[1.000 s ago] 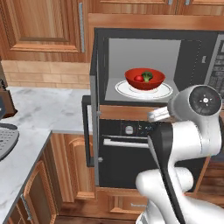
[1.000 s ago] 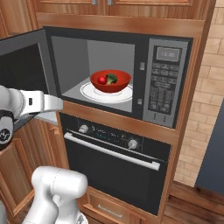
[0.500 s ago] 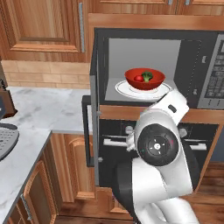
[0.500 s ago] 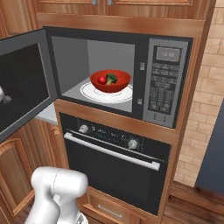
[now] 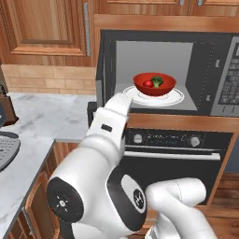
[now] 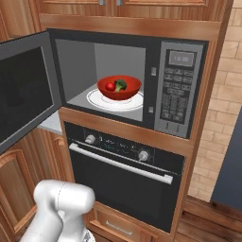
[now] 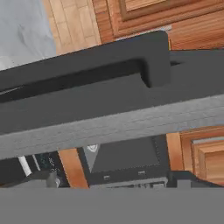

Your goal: Place the bowl containing the broccoli and tomato in the microwave. Close the microwave door and press the start button to microwave the meal.

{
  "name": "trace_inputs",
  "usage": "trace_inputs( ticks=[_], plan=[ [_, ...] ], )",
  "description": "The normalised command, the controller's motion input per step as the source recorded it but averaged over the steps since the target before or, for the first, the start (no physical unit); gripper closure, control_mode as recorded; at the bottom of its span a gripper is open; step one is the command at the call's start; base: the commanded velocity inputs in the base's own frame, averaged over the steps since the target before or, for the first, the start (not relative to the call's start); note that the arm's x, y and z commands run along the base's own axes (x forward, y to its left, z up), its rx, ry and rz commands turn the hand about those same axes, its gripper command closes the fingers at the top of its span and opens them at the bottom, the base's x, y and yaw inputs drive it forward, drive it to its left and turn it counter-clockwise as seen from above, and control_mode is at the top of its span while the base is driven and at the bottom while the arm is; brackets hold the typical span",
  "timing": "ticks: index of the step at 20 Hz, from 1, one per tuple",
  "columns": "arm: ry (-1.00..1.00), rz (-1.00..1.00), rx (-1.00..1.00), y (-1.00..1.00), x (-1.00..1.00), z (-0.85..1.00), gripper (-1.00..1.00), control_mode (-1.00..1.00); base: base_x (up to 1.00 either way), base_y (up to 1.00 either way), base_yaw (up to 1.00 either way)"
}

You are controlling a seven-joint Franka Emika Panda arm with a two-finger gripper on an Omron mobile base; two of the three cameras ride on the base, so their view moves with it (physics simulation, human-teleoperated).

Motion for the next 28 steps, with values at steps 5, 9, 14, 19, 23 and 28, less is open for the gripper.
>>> trace_inputs(
  ticks=[5, 9, 14, 19, 23, 28],
  plan=[
    [0.0, 0.0, -0.31, 0.94, 0.0, -0.05, -1.0, -1.0, 0.0, 0.0, 0.0],
    [0.02, 0.0, -0.33, 1.0, 0.0, -0.23, -1.0, -1.0, 0.0, 0.0, 0.0],
    [-0.02, 0.0, -0.31, 0.96, -0.2, -0.02, -1.0, -1.0, 0.0, 0.0, 0.0],
    [0.02, 0.0, -0.29, 0.98, -0.02, 0.0, -1.0, -1.0, 0.0, 0.0, 0.0],
    [0.08, -0.09, -0.12, 0.43, 0.49, -0.02, -1.0, -1.0, 0.0, 0.0, 0.0],
    [0.05, -0.15, -0.01, -0.03, 0.73, -0.12, -1.0, -1.0, 0.0, 0.0, 0.0]
  ],
)
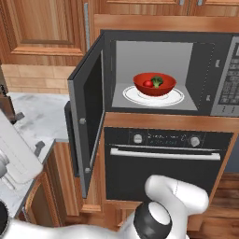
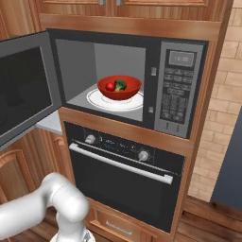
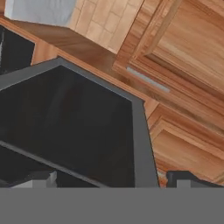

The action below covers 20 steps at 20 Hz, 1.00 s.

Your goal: Place the bowl containing the broccoli and tomato in the microwave. Close the microwave door and press the start button to microwave the meal.

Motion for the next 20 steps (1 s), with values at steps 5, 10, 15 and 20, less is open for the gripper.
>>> trace_inputs(
  ticks=[5, 10, 15, 20],
  plan=[
    [0.06, -0.16, -0.01, -0.02, 0.79, -0.23, -1.0, -1.0, 0.0, 0.0, 0.0],
    [0.06, -0.18, -0.02, -0.13, 0.72, -0.3, -1.0, -1.0, 0.0, 0.0, 0.0],
    [0.01, -0.25, 0.0, -0.59, 0.21, -0.13, -1.0, -1.0, 0.0, 0.0, 0.0],
    [-0.09, -0.26, 0.01, -1.0, -0.62, 0.0, -1.0, -1.0, 0.0, 0.0, 0.0]
  ],
)
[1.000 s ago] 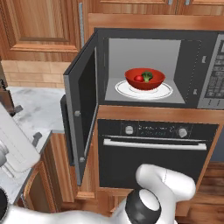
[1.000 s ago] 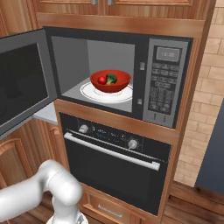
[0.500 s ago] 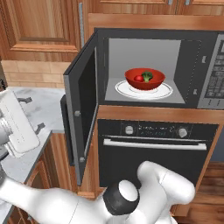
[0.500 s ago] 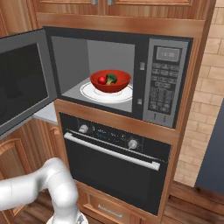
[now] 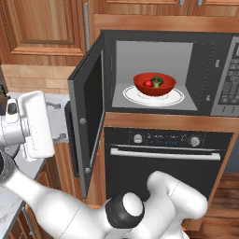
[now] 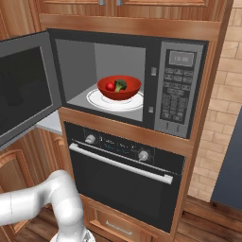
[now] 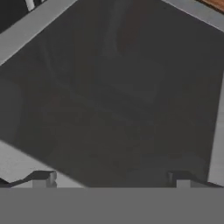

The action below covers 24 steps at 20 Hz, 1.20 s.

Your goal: Place the bowl containing the broccoli and tomato in the microwave. Close the microwave door and press the start button to microwave the meal.

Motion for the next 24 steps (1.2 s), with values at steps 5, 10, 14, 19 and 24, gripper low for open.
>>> trace_inputs(
  ticks=[5, 10, 14, 19, 24],
  plan=[
    [-0.15, -0.22, 0.05, -1.0, -0.64, 0.0, -1.0, -1.0, 0.0, 0.0, 0.0],
    [-0.13, -0.15, 0.07, -1.0, -0.19, 0.11, -1.0, -1.0, 0.0, 0.0, 0.0],
    [-0.14, -0.07, 0.16, -1.0, -0.02, 0.06, -1.0, -1.0, 0.0, 0.0, 0.0],
    [-0.12, 0.0, 0.22, -1.0, 0.05, -0.01, -1.0, -1.0, 0.0, 0.0, 0.0],
    [-0.14, 0.03, 0.19, -1.0, 0.27, -0.02, -1.0, -1.0, 0.0, 0.0, 0.0]
  ],
)
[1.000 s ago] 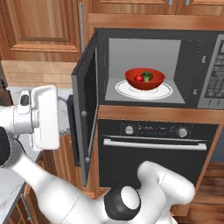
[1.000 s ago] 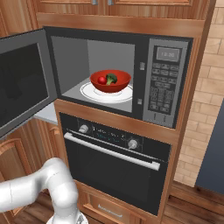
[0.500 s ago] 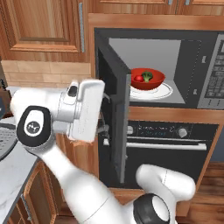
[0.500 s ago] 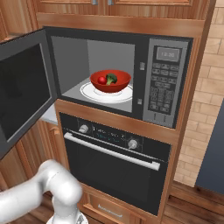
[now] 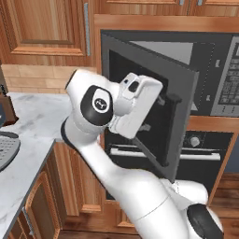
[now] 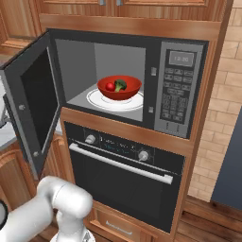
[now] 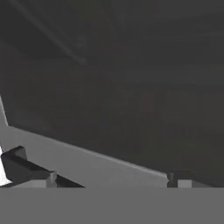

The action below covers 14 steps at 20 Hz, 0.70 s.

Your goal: Place the bowl containing the broccoli and tomato in the microwave. Close the microwave door and press the start button to microwave the meal.

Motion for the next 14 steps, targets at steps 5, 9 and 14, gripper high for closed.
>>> trace_inputs(
  ticks=[5, 9, 14],
  plan=[
    [-0.15, 0.09, 0.16, -0.99, 0.32, -0.12, -1.0, -1.0, 0.0, 0.0, 0.0],
    [-0.14, 0.15, 0.08, -0.69, 0.36, -0.26, -1.0, -1.0, 0.0, 0.0, 0.0],
    [-0.16, 0.21, 0.04, -0.34, 0.6, -0.22, -1.0, -1.0, 0.0, 0.0, 0.0]
  ],
)
